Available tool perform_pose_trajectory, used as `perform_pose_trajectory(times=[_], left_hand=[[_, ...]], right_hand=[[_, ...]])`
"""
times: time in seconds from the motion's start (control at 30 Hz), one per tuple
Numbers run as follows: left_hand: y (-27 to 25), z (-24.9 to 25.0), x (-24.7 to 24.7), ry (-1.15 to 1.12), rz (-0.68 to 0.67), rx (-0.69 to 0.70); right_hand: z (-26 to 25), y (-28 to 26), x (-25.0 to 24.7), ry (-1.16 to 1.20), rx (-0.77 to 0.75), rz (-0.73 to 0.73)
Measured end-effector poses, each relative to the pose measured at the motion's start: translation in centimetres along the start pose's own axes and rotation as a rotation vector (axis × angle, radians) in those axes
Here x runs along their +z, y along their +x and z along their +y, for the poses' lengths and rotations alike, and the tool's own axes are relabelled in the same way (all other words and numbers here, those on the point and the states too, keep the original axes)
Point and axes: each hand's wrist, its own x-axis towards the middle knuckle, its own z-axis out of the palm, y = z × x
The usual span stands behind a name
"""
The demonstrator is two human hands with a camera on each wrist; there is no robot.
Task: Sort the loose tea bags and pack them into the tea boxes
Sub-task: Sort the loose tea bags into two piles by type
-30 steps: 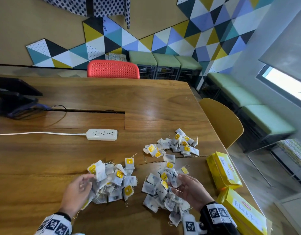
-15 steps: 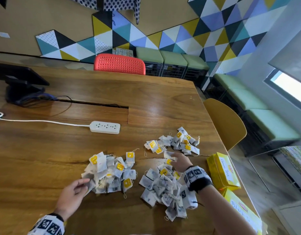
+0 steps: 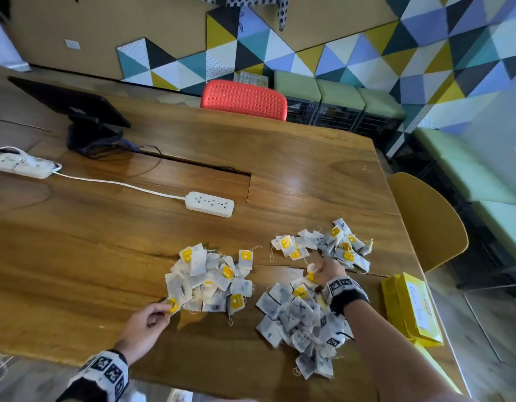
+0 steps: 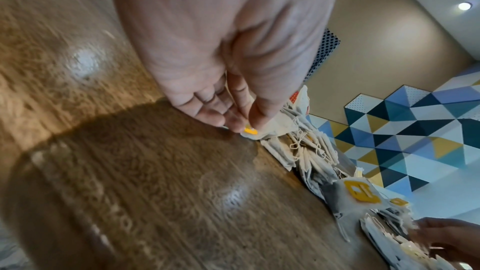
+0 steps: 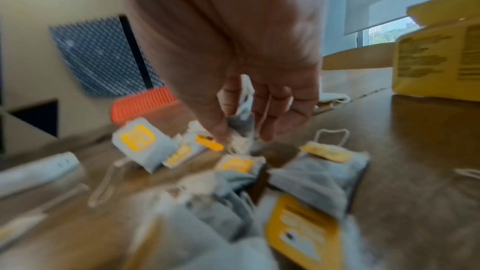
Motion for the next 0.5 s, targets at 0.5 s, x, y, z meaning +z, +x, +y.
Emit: perform_pose_trajectory(times=[0.5], left_hand=[[0.7,-0.6,0.3,-0.014,0.036,-0.045]], right_hand=[[-13.1,-8.3,1.9,0.256,-0.559,-0.423]])
